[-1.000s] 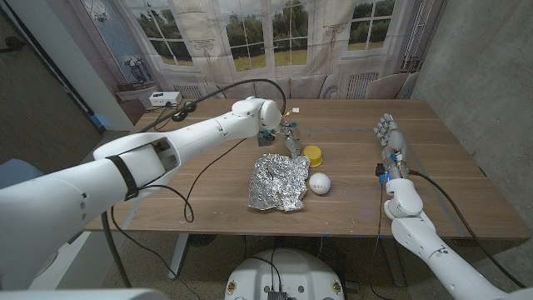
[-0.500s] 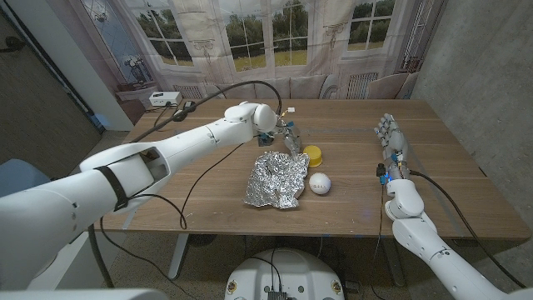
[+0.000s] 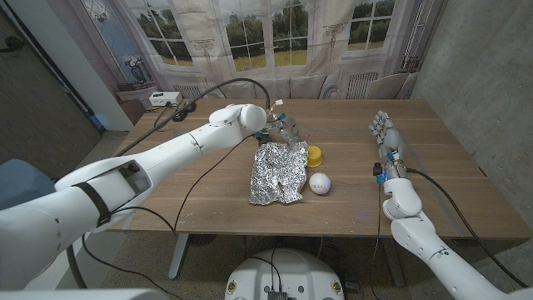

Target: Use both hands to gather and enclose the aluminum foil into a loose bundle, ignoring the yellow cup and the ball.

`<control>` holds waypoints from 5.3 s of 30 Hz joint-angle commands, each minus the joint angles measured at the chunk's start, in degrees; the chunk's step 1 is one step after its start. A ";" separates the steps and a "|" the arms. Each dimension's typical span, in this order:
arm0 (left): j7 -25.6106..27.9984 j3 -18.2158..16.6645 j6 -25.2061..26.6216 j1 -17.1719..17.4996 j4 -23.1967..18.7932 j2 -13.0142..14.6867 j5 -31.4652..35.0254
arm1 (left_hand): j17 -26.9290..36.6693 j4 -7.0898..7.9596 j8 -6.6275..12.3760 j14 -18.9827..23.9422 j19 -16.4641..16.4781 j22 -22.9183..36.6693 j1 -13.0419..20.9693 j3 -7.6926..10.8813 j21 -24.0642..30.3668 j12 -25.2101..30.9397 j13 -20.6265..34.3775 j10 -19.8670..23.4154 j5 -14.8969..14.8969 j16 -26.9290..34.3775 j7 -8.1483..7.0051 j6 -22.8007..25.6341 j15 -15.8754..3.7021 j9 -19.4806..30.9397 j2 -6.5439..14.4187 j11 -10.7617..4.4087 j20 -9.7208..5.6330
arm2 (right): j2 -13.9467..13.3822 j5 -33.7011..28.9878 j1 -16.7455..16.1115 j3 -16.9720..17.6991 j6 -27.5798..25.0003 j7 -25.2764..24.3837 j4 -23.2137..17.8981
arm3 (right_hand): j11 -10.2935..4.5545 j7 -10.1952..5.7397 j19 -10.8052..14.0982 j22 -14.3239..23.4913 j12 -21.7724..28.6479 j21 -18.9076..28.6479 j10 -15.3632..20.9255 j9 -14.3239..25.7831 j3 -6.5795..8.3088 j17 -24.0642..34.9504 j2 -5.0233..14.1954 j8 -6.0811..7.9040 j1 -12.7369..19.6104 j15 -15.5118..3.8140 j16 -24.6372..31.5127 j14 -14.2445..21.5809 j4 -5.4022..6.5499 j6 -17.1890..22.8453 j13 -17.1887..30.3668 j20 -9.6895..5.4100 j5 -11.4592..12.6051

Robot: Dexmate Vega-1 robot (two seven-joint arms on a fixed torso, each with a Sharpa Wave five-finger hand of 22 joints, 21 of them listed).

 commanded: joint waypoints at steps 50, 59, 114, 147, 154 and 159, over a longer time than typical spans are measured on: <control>57.37 -14.22 10.31 16.83 -0.22 -1.49 5.14 | 0.72 1.47 16.26 10.99 10.95 -0.09 -5.70 7.23 7.00 3.48 0.46 7.89 10.20 0.65 0.70 -3.19 -4.87 21.23 -2.82 -5.48 -0.21 | -1.08 -19.64 2.80 -9.57 -5.56 -3.83 -10.03 | -0.06 -0.30 2.62 0.10 0.47 0.53 4.86 0.15 4.47 -0.25 1.31 0.47 8.68 -2.02 -0.34 1.99 -4.64 5.08 -0.04 -2.69 -0.18; 63.35 -10.23 9.60 13.11 9.04 -5.33 8.52 | -0.32 -0.05 12.86 15.11 14.60 -0.52 -5.16 7.07 7.93 4.10 0.52 12.40 1.52 1.05 -0.23 1.29 -7.51 14.45 -4.34 -7.92 -1.57 | -0.86 -20.25 2.32 -9.56 -5.38 -4.86 -10.30 | 0.02 -0.30 2.58 0.12 0.43 0.48 4.97 0.16 4.17 -0.18 0.81 0.38 8.55 -1.98 -0.34 1.99 -4.54 5.16 -0.02 -2.53 -0.36; 70.37 -4.68 7.37 13.35 7.05 -2.09 10.93 | 0.22 12.00 -13.52 7.81 8.82 -0.20 -32.38 -3.38 -1.57 -3.71 -5.03 -3.84 -3.88 -0.30 -7.23 -52.00 -2.37 -1.06 -3.54 2.41 -3.75 | 0.29 -19.42 4.30 -9.96 -3.65 -3.69 -7.35 | -0.16 -0.26 3.32 0.19 0.41 0.55 6.28 0.25 4.74 0.17 3.23 0.23 8.48 -2.37 0.00 2.82 -3.12 6.48 0.07 -2.94 -0.16; 45.92 -18.86 -15.12 24.65 -2.16 8.25 -8.02 | -1.13 4.07 -14.33 18.55 27.96 -1.51 -35.91 7.94 -1.82 -5.94 -8.15 6.22 -4.54 -2.42 -1.05 -41.56 -5.29 -1.31 -2.00 1.47 -5.60 | -4.80 -20.59 13.69 -19.08 -18.71 10.04 -9.61 | -1.00 1.42 7.41 -0.16 -1.47 -0.18 6.40 0.61 9.48 -0.13 2.99 -1.13 21.50 -4.17 -1.25 2.55 -4.22 8.11 0.29 -5.03 -0.96; 41.26 -19.65 -11.76 24.58 -3.84 9.46 -9.28 | -1.21 2.26 -14.28 18.18 27.51 -1.49 -34.95 8.54 -3.05 -6.24 -8.18 4.96 -4.35 -1.95 -0.14 -43.50 -5.12 -1.32 -2.61 1.87 -5.90 | -6.47 -23.62 16.92 -21.51 -23.66 12.61 -11.23 | -0.99 1.34 4.54 -0.31 -1.34 -1.10 2.72 0.43 10.26 -0.62 0.56 -1.01 25.40 -4.32 -1.73 -1.32 -6.46 3.68 0.11 -4.80 0.57; 36.78 -18.56 -8.11 23.04 -4.95 10.62 -8.12 | -1.28 -0.33 -14.21 16.34 26.66 -1.46 -32.13 9.49 -4.70 -6.72 -8.19 2.61 -4.16 -2.29 -1.09 -44.86 -5.15 -1.28 -4.03 1.45 -5.55 | -7.98 -26.81 18.96 -23.34 -28.82 13.99 -13.43 | -1.03 1.67 1.83 -0.37 -0.87 -1.51 2.59 0.42 12.73 -0.60 -0.70 -0.89 29.94 -3.53 -1.85 -4.64 -6.67 1.22 0.02 -4.42 3.87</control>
